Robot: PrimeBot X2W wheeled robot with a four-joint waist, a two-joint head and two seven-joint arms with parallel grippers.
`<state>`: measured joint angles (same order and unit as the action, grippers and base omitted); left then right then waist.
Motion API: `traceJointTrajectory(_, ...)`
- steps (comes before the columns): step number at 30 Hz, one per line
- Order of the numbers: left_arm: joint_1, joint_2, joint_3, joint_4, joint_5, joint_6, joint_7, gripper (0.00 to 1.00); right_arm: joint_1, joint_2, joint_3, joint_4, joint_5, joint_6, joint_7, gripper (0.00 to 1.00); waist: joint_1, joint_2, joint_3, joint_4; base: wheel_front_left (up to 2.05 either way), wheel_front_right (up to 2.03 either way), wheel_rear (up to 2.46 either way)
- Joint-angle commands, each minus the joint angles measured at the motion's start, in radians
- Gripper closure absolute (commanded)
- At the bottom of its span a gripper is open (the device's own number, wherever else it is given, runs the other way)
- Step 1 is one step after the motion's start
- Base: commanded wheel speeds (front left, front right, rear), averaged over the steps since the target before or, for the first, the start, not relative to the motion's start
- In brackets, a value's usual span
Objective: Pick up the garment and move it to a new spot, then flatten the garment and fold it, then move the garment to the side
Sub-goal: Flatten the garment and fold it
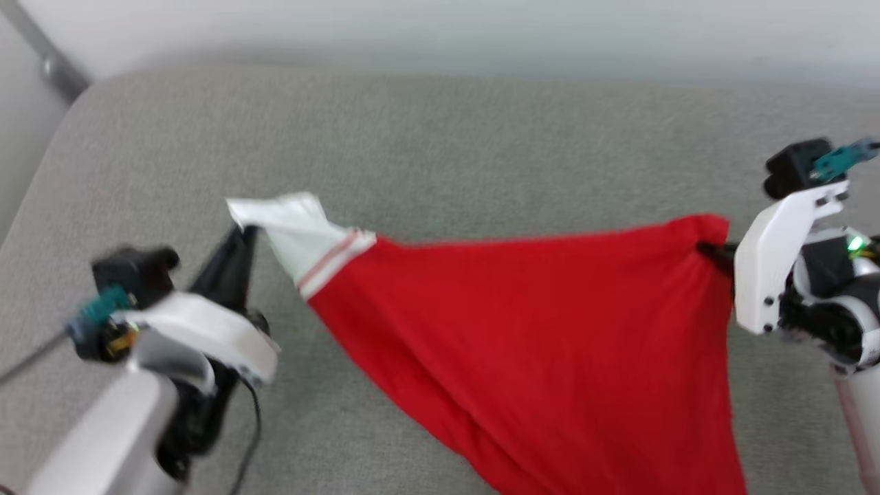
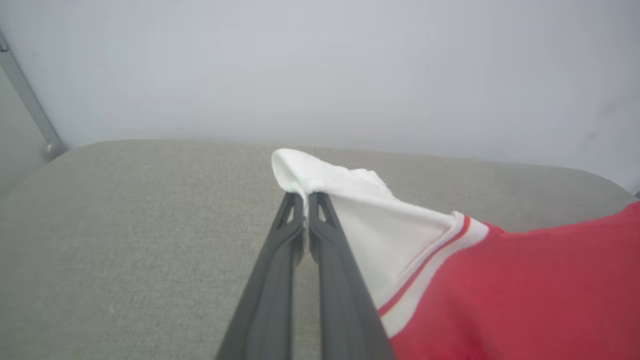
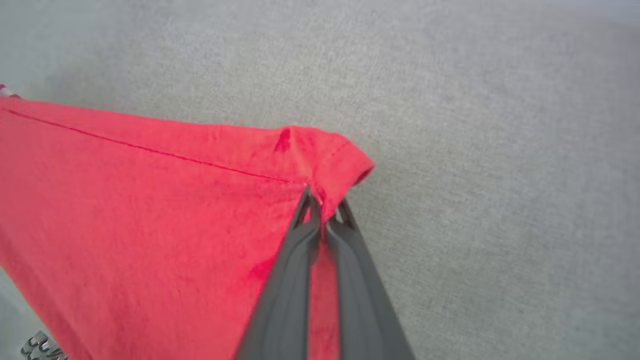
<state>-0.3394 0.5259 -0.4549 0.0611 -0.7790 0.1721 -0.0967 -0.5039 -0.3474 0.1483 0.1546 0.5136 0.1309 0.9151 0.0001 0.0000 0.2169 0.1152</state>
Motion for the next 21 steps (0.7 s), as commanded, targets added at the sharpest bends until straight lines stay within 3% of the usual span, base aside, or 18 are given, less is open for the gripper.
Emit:
traceJointTrajectory(1, -0.037, 0.013, 0.011, 0.005, 0.003, -0.004, 0.007, 1.0, -0.025, 0.004, -0.008, 0.005, -0.006, 0.0, -0.018, 1.0, -0.0001, 0.0, -0.043, -0.035, 0.0, 0.0, 0.0)
traceJointTrajectory(11, -0.385, 0.04, 0.056, 0.13, 0.029, -0.021, 0.097, 1.0, -0.23, 0.006, -0.028, 0.097, -0.054, -0.001, -0.127, 1.0, -0.0001, 0.0, -0.067, -0.113, 0.0, 0.0, 0.0)
traceJointTrajectory(21, -0.814, 0.03, 0.079, 0.349, 0.086, -0.07, 0.085, 1.0, -0.565, 0.002, -0.049, 0.184, -0.158, -0.001, -0.301, 1.0, -0.0001, 0.0, 0.069, -0.147, 0.0, 0.0, 0.0)
